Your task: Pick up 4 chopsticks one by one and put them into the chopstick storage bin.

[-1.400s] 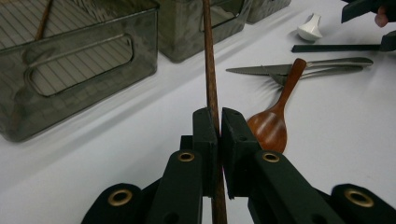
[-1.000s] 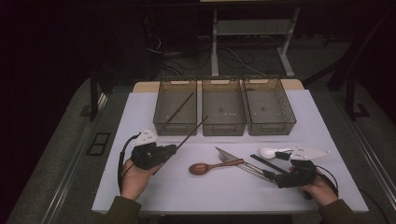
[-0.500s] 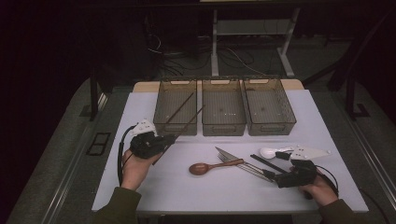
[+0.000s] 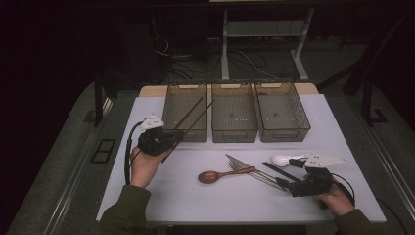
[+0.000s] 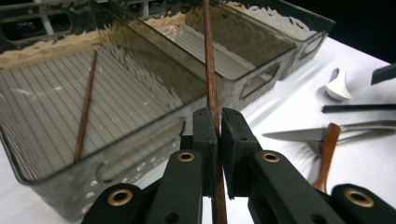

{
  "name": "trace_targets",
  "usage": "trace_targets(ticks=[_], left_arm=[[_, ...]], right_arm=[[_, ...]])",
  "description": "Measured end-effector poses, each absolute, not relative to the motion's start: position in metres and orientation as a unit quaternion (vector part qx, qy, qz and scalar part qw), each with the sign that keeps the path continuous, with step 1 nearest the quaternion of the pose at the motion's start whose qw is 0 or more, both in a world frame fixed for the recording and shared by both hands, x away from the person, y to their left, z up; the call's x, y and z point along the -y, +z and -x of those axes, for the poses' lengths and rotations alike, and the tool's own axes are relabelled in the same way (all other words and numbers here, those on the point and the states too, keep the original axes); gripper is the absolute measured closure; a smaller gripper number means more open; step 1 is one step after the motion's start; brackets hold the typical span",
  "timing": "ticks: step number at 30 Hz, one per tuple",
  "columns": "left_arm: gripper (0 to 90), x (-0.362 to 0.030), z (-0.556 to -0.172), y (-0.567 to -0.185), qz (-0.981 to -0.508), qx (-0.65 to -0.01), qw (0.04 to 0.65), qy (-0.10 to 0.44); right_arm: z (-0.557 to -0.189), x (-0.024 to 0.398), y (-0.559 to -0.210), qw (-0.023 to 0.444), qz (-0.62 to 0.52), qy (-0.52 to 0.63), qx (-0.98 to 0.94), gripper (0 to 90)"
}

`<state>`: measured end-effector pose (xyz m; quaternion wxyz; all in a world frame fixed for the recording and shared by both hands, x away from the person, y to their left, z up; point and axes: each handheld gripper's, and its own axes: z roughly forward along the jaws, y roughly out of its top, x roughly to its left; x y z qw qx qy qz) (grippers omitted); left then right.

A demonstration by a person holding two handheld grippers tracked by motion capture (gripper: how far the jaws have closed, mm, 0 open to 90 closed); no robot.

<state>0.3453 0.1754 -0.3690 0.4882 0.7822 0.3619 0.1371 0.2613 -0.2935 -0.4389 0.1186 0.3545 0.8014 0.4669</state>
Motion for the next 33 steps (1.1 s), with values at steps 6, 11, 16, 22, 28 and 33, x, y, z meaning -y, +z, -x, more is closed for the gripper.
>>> trace_targets(ticks=[6, 11, 16, 22, 28, 33], left_arm=[[83.8, -0.174, -0.36, -0.362, -0.782, -0.368, 0.483, 0.143], [83.8, -0.174, -0.376, -0.357, -0.782, -0.371, 0.479, 0.148], [83.8, -0.173, -0.392, -0.353, -0.778, -0.378, 0.478, 0.153], [83.8, -0.172, -0.411, -0.349, -0.775, -0.387, 0.474, 0.158], [83.8, -0.171, -0.428, -0.349, -0.776, -0.394, 0.463, 0.165], [83.7, -0.172, -0.441, -0.35, -0.771, -0.402, 0.463, 0.172]], right_arm=[[-0.261, 0.294, -0.439, 0.118, -0.354, 0.467, -0.802, 10.8], [-0.261, 0.294, -0.439, 0.119, -0.355, 0.468, -0.801, 10.8], [-0.261, 0.294, -0.439, 0.118, -0.355, 0.469, -0.8, 10.8], [-0.261, 0.294, -0.439, 0.119, -0.354, 0.47, -0.8, 10.8], [-0.261, 0.294, -0.438, 0.118, -0.356, 0.47, -0.799, 10.8], [-0.261, 0.294, -0.439, 0.118, -0.355, 0.471, -0.799, 10.8]])
